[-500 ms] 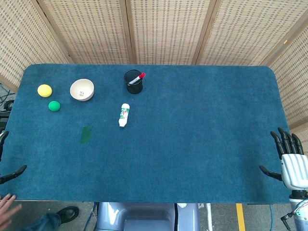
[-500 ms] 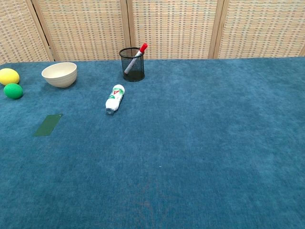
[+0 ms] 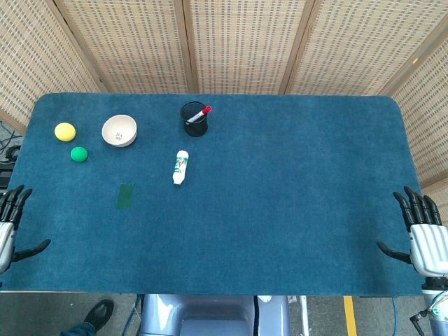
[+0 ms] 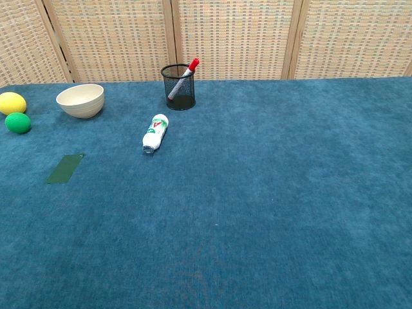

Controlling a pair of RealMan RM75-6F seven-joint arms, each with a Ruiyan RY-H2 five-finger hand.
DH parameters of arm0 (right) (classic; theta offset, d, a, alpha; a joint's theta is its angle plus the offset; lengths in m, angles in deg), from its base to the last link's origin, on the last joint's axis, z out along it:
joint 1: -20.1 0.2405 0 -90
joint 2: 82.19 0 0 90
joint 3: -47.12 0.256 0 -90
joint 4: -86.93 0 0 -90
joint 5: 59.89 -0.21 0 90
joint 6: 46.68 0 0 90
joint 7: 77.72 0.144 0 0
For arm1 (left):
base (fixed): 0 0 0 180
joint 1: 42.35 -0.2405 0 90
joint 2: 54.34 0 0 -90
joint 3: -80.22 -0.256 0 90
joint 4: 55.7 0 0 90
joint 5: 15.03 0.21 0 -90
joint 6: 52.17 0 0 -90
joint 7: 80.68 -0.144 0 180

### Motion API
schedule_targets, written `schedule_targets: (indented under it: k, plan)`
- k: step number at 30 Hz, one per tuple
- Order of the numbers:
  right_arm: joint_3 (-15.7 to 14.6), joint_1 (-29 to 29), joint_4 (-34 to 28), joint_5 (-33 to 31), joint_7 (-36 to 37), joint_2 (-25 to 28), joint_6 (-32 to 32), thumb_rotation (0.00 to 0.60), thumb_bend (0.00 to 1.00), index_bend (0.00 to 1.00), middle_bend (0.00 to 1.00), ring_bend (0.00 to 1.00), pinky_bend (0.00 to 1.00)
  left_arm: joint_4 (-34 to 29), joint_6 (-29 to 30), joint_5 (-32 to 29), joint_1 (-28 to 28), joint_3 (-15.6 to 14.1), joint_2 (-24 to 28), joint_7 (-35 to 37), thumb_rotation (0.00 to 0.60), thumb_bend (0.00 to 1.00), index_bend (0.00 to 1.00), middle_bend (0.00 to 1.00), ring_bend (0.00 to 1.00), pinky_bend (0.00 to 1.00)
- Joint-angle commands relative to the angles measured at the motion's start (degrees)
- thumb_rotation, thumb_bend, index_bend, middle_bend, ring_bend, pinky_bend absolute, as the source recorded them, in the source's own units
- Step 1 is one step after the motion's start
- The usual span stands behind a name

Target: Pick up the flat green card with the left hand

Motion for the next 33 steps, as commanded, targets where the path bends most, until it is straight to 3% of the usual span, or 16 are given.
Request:
schedule_targets:
  k: [1,4,6,9,15,23,33]
  plan:
    - [-0.05,0.16,0.03,-0.07,0.12,-0.02,-0.37,0.6,0.0,0.0,0.0,0.0,0.0,-2.42,-10.42,-3.44,6.14,1.56,1.52,-0.89,0.6,0.19,0.01,0.0,0.0,0.0]
    - [-0.06,0.25,0.07,-0.23,0.24,-0.04,-0.68,0.6,0.0,0.0,0.0,0.0,0.0,-3.68,-18.22,-7.53,11.14,4.05,1.55,-1.64,0.6,0.51,0.07,0.0,0.0,0.0]
    - [-0.03,0.35,0.17,-0.47,0.32,-0.07,-1.02,0.6,0.0,0.0,0.0,0.0,0.0,-2.8,-23.21,-11.27,14.66,6.09,0.36,-2.5,0.6,0.66,0.14,0.0,0.0,0.0]
    - [0.07,0.53,0.37,-0.97,0.49,-0.1,-1.61,0.6,0.0,0.0,0.0,0.0,0.0,-0.73,-29.5,-17.15,19.25,8.23,-1.91,-5.75,0.6,0.78,0.23,0.0,0.0,0.0]
    - [0.28,1.04,0.9,-2.2,1.18,-0.04,-3.27,0.6,0.0,0.0,0.0,0.0,0.0,7.3,-41.22,-35.03,30.36,10.03,-9.67,-18.62,0.6,0.98,0.27,0.0,0.0,0.0]
    - [0.3,1.41,1.38,-2.87,1.65,-0.15,-4.43,0.6,0.0,0.0,0.0,0.0,0.0,9.48,-39.97,-45.43,34.6,8.08,-13.59,-26.55,0.6,1.0,0.27,0.0,0.0,0.0]
    - [0.17,1.61,1.54,-2.97,2.4,-0.03,-5.07,0.6,0.0,0.0,0.0,0.0,0.0,18.0,-41.01,-48.1,37.53,6.44,-20.47,-27.54,0.6,1.0,0.27,0.0,0.0,0.0]
